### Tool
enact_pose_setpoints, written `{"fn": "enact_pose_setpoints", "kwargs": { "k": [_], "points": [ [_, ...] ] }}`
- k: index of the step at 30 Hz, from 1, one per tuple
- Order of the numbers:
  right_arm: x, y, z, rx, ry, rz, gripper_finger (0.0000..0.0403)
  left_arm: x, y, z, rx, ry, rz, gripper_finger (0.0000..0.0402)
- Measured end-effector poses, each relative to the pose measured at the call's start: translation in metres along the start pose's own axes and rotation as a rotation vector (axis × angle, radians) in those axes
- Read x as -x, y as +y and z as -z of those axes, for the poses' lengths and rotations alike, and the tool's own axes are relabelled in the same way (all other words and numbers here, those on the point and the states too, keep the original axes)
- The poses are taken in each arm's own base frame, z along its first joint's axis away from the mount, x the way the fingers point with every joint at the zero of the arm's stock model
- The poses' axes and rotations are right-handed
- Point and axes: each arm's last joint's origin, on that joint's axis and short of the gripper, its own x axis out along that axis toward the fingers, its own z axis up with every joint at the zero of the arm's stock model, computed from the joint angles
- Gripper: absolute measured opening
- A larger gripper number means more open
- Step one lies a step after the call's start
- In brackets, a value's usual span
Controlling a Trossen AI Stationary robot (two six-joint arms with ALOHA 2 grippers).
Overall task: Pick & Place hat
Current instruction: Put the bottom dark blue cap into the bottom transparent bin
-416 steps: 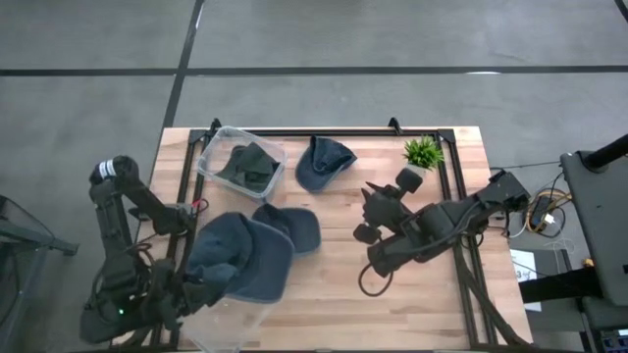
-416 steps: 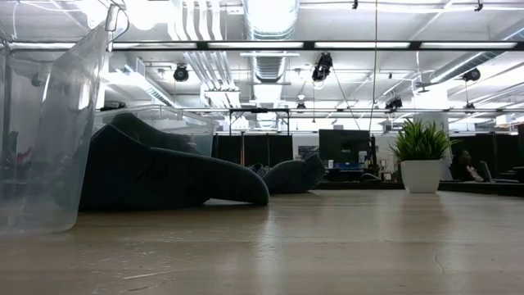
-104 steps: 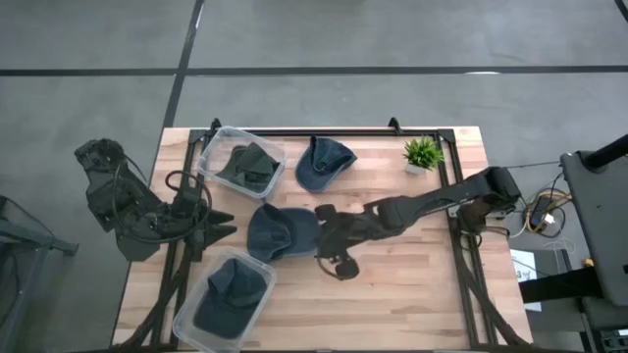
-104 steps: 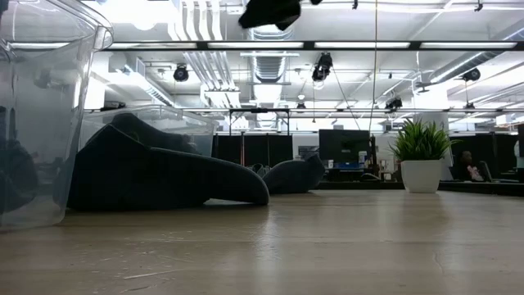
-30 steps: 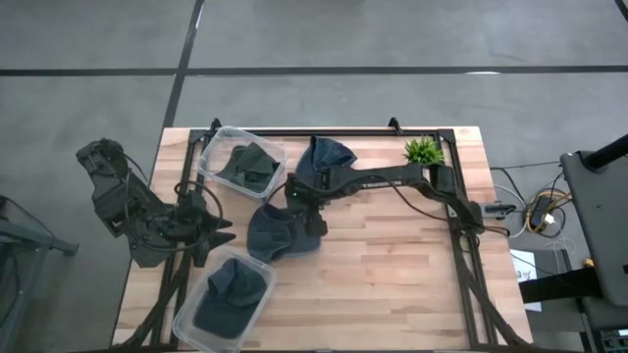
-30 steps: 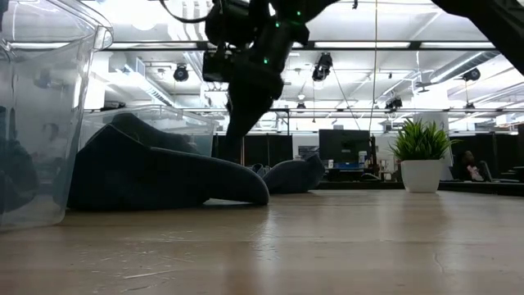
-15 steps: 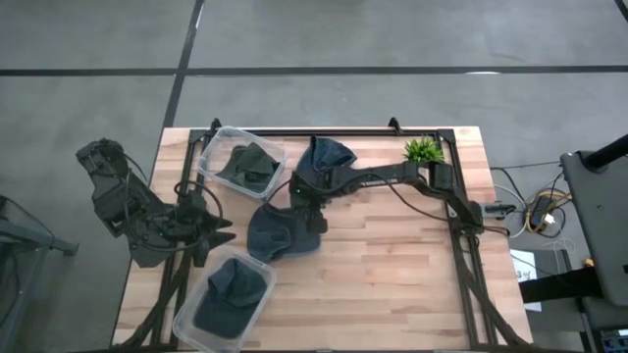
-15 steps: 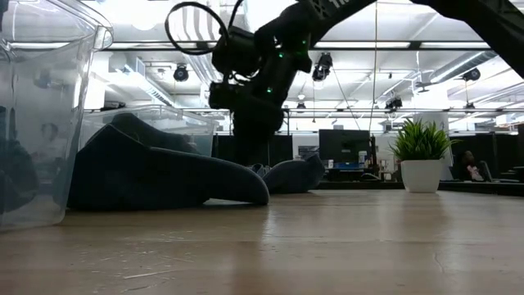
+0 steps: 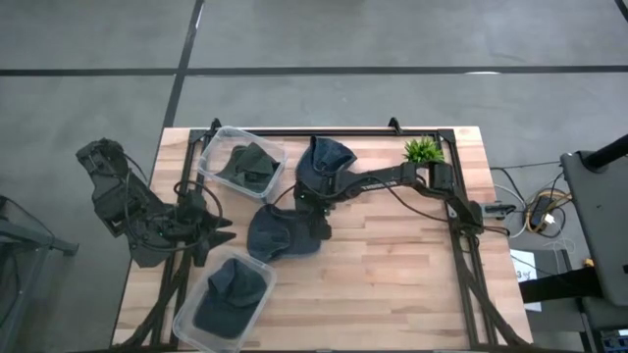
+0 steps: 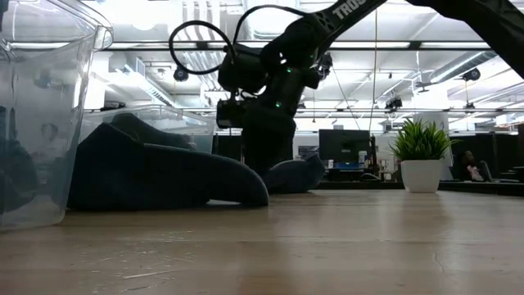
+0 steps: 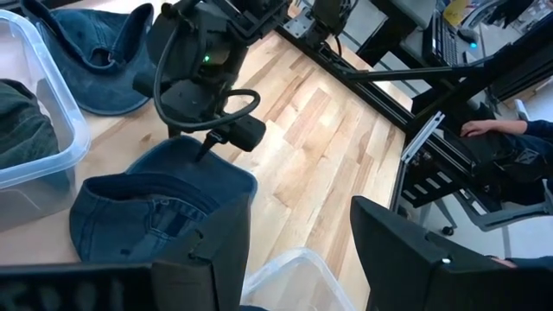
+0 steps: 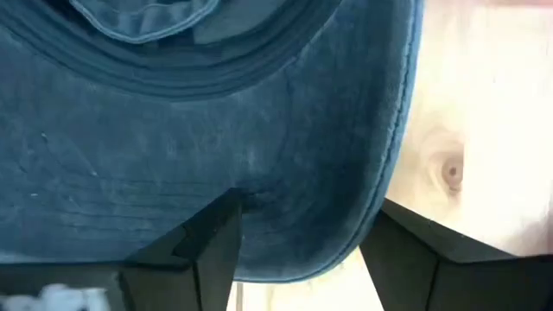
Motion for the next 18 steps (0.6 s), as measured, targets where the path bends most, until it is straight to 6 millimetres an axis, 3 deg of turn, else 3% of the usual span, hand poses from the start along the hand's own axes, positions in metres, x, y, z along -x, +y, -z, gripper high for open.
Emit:
{"fn": "enact_pose_setpoints", "kwargs": {
  "k": [18],
  "points": [
    [0.0043, 0.0018, -0.0030, -0.119, -0.028, -0.011, 0.0017, -0.0001, 0.0000, -0.0003, -0.003, -0.012, -0.004, 0.0193]
  ]
}}
